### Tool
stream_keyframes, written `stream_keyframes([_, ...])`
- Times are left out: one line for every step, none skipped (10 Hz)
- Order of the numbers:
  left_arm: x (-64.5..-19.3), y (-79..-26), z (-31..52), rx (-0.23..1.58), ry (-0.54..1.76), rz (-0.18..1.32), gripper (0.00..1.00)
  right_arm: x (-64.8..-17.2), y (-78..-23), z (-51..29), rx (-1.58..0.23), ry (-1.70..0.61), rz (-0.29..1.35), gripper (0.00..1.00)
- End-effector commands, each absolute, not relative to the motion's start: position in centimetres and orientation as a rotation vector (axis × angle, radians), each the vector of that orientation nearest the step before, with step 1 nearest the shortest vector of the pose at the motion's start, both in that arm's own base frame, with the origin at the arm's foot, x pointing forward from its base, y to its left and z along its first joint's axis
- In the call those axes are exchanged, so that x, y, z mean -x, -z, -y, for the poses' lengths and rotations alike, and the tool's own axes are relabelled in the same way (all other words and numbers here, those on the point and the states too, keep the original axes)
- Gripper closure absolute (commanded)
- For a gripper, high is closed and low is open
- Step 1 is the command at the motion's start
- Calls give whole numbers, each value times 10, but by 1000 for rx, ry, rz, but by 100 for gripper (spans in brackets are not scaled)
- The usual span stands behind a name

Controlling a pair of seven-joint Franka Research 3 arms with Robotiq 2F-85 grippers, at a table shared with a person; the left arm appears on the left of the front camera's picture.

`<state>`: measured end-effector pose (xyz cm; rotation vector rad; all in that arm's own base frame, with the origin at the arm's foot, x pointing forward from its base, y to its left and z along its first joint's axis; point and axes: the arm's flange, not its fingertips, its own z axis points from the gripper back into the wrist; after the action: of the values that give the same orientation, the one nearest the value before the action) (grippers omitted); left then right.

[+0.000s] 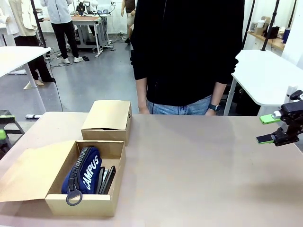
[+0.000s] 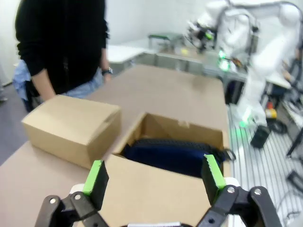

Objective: Place items inside the box.
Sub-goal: Close the lid of the Mailer Box closest to the robot.

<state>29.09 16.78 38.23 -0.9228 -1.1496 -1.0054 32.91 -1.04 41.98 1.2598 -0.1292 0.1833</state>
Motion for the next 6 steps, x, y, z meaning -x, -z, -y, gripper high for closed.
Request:
stream_keyframes([-291, -370, -181, 868, 1239, 1049, 0, -329, -424, 9, -1279, -158, 122, 0])
stream_keyframes([-295, -359, -194, 884, 1282, 1019, 0, -329, -424, 9, -1279, -158, 122, 0])
stream_keyframes([-295, -352, -206, 852, 1326, 1012, 0, -329, -424, 9, -1279, -158, 122, 0])
stream_keyframes([-294, -345, -217, 818, 1382, 992, 0, -329, -424, 9, -1279, -158, 122, 0])
stream_keyframes([-292, -338, -228, 740, 1381, 950, 0, -329, -424, 9, -1279, -158, 122, 0])
stream_keyframes([-292, -329, -240, 697, 1340, 979, 0, -329, -424, 9, -1279, -158, 122, 0])
